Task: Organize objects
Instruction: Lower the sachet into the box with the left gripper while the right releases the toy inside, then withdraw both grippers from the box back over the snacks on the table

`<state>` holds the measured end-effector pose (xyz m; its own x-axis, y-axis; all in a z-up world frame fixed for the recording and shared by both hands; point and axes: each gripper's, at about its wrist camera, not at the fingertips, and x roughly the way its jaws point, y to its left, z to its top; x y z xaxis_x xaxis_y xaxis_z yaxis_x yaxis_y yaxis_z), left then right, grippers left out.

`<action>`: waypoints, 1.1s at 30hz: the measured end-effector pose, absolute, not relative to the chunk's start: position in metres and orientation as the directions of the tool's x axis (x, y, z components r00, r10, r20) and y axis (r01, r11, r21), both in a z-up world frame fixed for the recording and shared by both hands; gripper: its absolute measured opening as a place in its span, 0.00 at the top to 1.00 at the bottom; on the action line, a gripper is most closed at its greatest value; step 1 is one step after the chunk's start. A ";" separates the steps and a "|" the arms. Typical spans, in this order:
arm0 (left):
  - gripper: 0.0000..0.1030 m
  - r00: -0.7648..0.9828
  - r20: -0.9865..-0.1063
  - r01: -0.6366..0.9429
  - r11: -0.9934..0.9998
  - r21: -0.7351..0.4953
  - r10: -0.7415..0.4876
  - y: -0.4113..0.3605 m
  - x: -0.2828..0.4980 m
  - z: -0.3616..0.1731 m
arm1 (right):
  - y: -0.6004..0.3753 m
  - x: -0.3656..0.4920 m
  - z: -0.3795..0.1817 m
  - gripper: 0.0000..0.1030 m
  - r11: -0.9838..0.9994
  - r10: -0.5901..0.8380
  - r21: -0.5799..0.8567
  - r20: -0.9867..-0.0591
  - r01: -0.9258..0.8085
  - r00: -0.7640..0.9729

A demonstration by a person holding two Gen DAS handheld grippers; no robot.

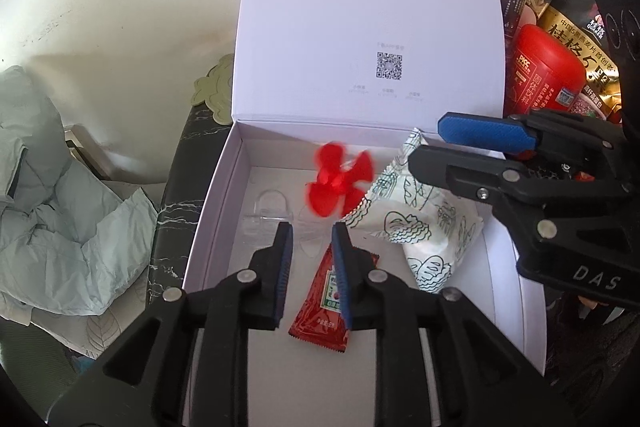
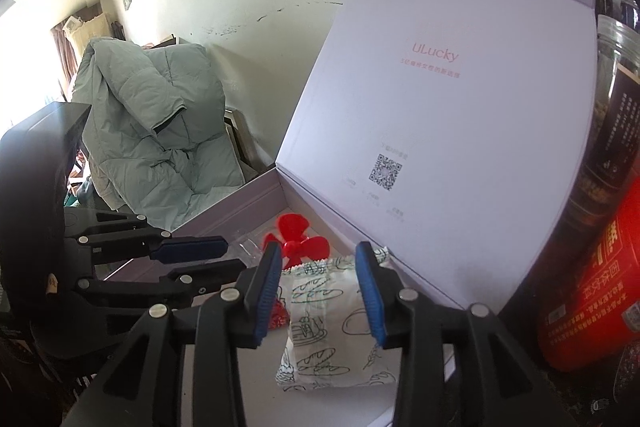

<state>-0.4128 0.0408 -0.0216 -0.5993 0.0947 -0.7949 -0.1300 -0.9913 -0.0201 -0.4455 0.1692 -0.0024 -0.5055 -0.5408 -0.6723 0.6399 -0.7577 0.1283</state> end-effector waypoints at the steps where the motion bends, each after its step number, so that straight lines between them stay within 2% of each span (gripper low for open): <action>1: 0.77 -0.605 -0.791 -0.127 -0.992 -0.015 0.090 0.041 -0.412 -0.019 | 0.170 -0.444 -0.002 0.63 -0.761 -0.538 0.127 -0.672 0.636 -0.509; 5: 0.67 -0.623 -0.777 -0.121 -0.992 -0.018 0.090 0.037 -0.406 -0.010 | 0.175 -0.438 0.001 0.62 -0.777 -0.522 0.130 -0.680 0.616 -0.515; 13: 0.56 -0.641 -0.763 -0.101 -0.995 -0.014 0.076 0.034 -0.391 0.011 | 0.182 -0.415 0.024 0.61 -0.803 -0.474 0.067 -0.673 0.592 -0.567; 17: 0.52 -0.662 -0.746 -0.093 -0.996 -0.014 0.073 0.033 -0.379 0.028 | 0.187 -0.404 0.040 0.54 -0.814 -0.459 0.049 -0.664 0.578 -0.590; 22: 0.45 -0.687 -0.724 -0.092 -0.996 0.006 0.059 0.035 -0.362 0.047 | 0.192 -0.386 0.059 0.51 -0.815 -0.455 0.028 -0.649 0.579 -0.609; 30: 0.42 -0.719 -0.694 -0.079 -0.997 0.013 0.048 0.040 -0.335 0.074 | 0.202 -0.353 0.088 0.44 -0.818 -0.453 -0.001 -0.617 0.576 -0.644; 33: 0.38 -0.729 -0.683 -0.081 -0.996 0.020 0.046 0.042 -0.321 0.086 | 0.209 -0.339 0.099 0.43 -0.822 -0.449 -0.007 -0.607 0.569 -0.656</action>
